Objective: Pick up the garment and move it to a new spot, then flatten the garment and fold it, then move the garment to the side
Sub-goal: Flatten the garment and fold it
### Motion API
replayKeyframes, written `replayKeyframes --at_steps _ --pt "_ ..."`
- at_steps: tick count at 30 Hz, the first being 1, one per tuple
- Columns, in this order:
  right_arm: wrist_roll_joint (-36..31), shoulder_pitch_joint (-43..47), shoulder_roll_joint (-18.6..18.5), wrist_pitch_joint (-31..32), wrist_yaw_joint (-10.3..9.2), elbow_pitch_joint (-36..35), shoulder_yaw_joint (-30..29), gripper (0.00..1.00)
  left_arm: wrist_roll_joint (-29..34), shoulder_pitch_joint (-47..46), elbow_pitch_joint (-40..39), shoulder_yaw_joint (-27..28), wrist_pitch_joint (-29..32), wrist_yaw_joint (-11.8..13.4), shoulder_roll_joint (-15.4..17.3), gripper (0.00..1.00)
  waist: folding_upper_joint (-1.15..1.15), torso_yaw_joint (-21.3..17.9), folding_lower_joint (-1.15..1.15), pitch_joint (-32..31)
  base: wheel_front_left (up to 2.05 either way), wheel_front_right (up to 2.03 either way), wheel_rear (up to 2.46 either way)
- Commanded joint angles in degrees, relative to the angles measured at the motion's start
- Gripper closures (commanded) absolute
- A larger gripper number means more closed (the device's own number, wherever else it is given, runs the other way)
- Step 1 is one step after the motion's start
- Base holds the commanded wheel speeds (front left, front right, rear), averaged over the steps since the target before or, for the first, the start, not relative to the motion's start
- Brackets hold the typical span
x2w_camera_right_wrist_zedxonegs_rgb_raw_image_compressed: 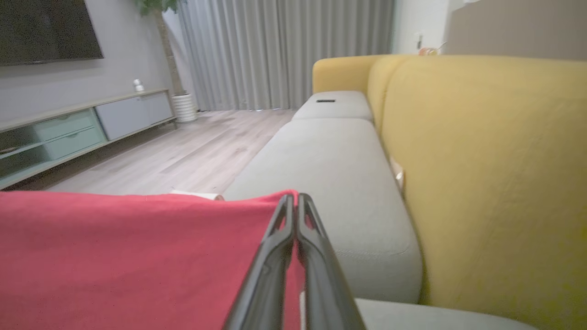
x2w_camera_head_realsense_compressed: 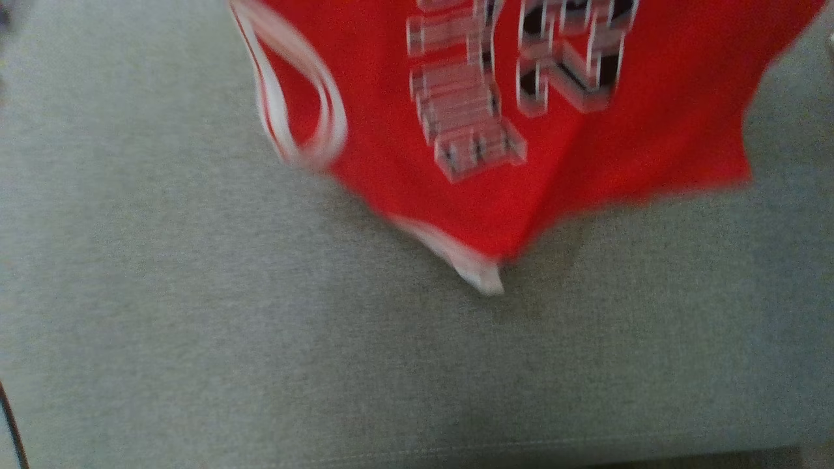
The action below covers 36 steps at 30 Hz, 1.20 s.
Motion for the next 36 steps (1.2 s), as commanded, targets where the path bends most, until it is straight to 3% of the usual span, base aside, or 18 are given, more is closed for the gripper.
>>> replayKeyframes --at_steps 1,4,10,16,21,25,29,36 --pt "-1.5 -4.4 -0.7 0.1 0.39 0.0 0.1 1.00 0.9 -6.6 0.6 2.8 -0.7 -0.7 1.5 1.00 0.00 -2.1 0.00 4.1 0.00 0.00 0.00" --pt "-4.3 -13.4 1.0 -0.8 0.39 3.0 0.9 1.00 2.4 -16.7 5.9 2.6 -2.4 -1.8 -0.2 1.00 0.00 -3.3 0.00 6.5 0.00 0.00 0.00" --pt "-8.5 -26.9 2.3 -4.7 0.39 8.9 3.3 1.00 5.3 -32.1 13.7 1.8 -5.3 -1.6 -3.1 1.00 0.00 -3.9 0.00 10.1 0.00 0.00 0.00" --pt "-9.0 -30.8 0.6 -8.2 0.39 11.2 9.2 1.00 5.5 -36.3 12.4 -0.4 -5.6 -0.5 -4.8 1.00 0.00 -1.7 0.00 13.0 0.00 0.00 0.00" --pt "-7.1 -26.2 0.4 -11.6 0.39 13.2 12.5 1.00 2.5 -27.6 8.4 -1.6 -5.6 1.5 -4.9 1.00 0.00 0.2 0.00 12.9 0.00 0.00 0.00" --pt "-4.6 -18.6 0.8 -15.5 0.39 15.3 15.7 1.00 -0.8 -14.4 3.6 -2.4 -5.7 4.3 -4.2 1.00 0.00 1.5 0.00 10.2 0.00 0.00 0.00" --pt "-0.6 -5.9 1.8 -20.7 0.39 17.2 17.7 1.00 -5.0 5.0 -2.2 -3.5 -5.7 6.1 -2.4 1.00 0.00 1.6 0.00 3.2 0.00 0.00 0.00" --pt "4.5 12.6 3.1 -23.3 0.39 16.5 18.5 1.00 -10.8 34.5 -7.3 -3.4 -5.7 9.5 0.1 1.00 0.00 0.3 0.00 -7.9 0.00 0.00 0.00"
